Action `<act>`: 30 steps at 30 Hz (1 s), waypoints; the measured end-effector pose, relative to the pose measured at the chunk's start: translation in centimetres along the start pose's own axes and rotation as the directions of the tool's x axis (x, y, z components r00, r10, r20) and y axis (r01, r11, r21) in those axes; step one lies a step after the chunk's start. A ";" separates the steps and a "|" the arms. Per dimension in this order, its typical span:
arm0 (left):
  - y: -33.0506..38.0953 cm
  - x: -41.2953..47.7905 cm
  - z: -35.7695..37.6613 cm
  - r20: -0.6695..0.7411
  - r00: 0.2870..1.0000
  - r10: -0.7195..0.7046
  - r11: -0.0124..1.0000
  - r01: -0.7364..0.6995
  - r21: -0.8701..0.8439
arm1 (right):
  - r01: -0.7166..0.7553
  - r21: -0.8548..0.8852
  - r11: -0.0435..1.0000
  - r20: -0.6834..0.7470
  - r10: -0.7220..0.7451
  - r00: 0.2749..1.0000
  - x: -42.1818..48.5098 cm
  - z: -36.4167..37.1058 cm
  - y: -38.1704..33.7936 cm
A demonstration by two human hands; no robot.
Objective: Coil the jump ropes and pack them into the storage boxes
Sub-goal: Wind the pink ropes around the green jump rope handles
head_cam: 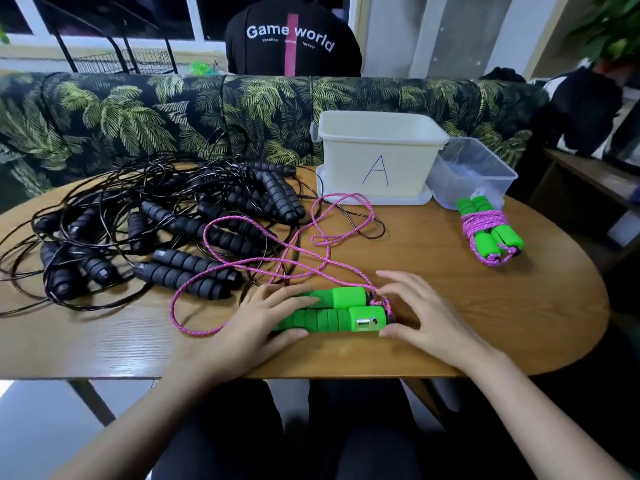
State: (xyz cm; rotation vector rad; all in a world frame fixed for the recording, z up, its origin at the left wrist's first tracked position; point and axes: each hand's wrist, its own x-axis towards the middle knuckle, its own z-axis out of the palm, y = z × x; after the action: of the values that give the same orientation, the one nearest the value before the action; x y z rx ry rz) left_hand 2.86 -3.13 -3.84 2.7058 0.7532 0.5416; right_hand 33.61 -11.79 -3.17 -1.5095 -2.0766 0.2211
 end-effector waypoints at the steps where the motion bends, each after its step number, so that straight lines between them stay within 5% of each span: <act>1: -0.1 -0.1 0.1 -0.020 1.000 0.000 0.999 -0.001 -0.036 | 0.020 -0.001 1.000 -0.042 -0.020 0.999 -0.4 0.0 0.2; 11: -0.7 0.0 0.0 -0.046 0.999 0.011 0.993 -0.017 -0.117 | 0.151 -0.002 0.989 -0.065 -0.151 0.986 1.1 1.5 -0.8; 17: -0.9 0.0 0.2 -0.056 0.997 0.044 0.991 -0.050 -0.121 | 0.016 0.232 0.973 -0.024 -0.010 1.000 2.6 0.6 -0.7; 22: -1.0 0.0 0.2 -0.057 0.997 0.056 0.991 -0.062 -0.122 | 0.115 -0.145 0.983 0.198 -0.085 0.976 4.5 0.6 0.5; 30: -1.7 1.7 1.0 -0.124 0.992 -0.006 0.999 0.000 -0.053 | -0.045 -0.455 0.889 -0.016 0.042 0.999 1.1 -3.4 6.7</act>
State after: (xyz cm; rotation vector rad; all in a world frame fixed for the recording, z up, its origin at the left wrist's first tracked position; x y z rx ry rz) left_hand 3.94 -0.99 -4.87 2.6413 0.7626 0.7246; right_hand 40.66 -9.02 -2.92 -1.8193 -2.1911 -0.2799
